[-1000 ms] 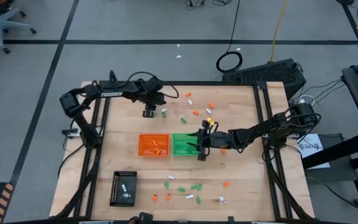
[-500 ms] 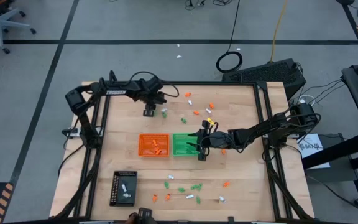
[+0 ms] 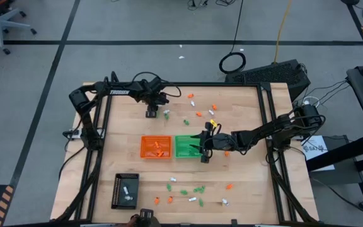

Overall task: Sort Halloween decoration
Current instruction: Put the white skeleton toy into the black bin

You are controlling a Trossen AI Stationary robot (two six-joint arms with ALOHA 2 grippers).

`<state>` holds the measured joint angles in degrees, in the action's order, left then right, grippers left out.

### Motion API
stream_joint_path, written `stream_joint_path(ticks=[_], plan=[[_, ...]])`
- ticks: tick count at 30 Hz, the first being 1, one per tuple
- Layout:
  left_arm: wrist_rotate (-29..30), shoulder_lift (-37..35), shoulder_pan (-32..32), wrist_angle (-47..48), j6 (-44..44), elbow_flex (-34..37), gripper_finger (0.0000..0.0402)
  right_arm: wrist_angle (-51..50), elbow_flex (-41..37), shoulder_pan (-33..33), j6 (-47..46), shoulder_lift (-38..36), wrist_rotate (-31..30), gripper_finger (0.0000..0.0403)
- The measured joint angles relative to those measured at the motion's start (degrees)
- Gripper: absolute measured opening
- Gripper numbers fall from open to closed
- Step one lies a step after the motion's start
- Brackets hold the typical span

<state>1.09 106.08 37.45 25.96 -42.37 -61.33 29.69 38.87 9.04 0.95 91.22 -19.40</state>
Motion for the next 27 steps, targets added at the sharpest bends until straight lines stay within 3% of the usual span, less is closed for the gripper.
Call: stream_joint_path(ticks=[15, 27], plan=[[0.4, 0.3, -0.1, -0.3, 0.1, 0.1, 0.0015, -1.3, 0.0, 0.0, -0.2, 0.0, 0.0, 0.0153], [6.2, -5.6, -4.2, 1.8, 6.0, 0.4, 0.0015, -3.6, 0.0, 0.1, -4.1, 0.0, 0.2, 0.0153]])
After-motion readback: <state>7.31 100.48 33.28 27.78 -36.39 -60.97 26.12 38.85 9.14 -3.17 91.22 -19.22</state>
